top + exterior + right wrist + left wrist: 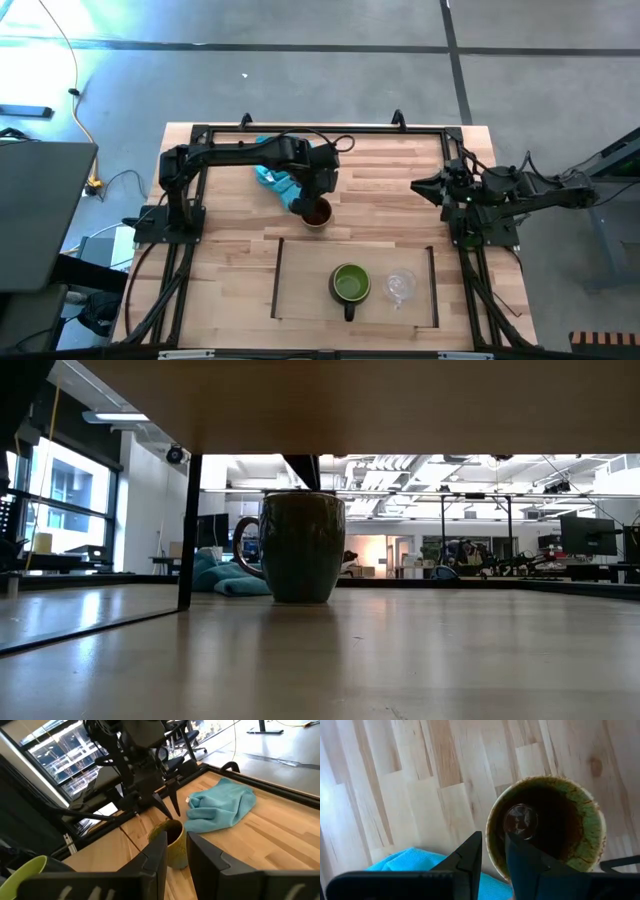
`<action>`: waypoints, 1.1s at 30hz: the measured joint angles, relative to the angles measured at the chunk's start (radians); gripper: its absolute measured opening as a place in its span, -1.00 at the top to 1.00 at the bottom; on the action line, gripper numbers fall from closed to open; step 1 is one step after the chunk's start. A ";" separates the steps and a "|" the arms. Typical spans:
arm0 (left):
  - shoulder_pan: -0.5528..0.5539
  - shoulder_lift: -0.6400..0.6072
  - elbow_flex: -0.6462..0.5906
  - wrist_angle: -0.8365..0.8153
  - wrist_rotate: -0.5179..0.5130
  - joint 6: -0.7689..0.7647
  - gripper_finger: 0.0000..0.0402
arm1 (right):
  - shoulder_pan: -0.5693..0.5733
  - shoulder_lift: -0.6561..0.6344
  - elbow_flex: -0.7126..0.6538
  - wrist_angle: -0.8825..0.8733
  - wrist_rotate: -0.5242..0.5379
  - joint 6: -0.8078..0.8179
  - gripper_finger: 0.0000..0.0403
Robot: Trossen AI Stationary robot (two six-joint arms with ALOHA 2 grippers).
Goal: Stack small to large cups/mugs on shelf
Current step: Put the brown mug on the shelf
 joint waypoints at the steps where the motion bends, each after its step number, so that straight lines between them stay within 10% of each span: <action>1: 0.000 -0.001 0.000 0.002 0.002 -0.005 0.63 | 0.000 0.001 0.000 0.000 0.000 0.000 0.68; 33: 0.028 0.090 0.000 -0.027 0.044 -0.088 0.63 | 0.000 0.015 0.000 0.001 -0.025 0.008 0.68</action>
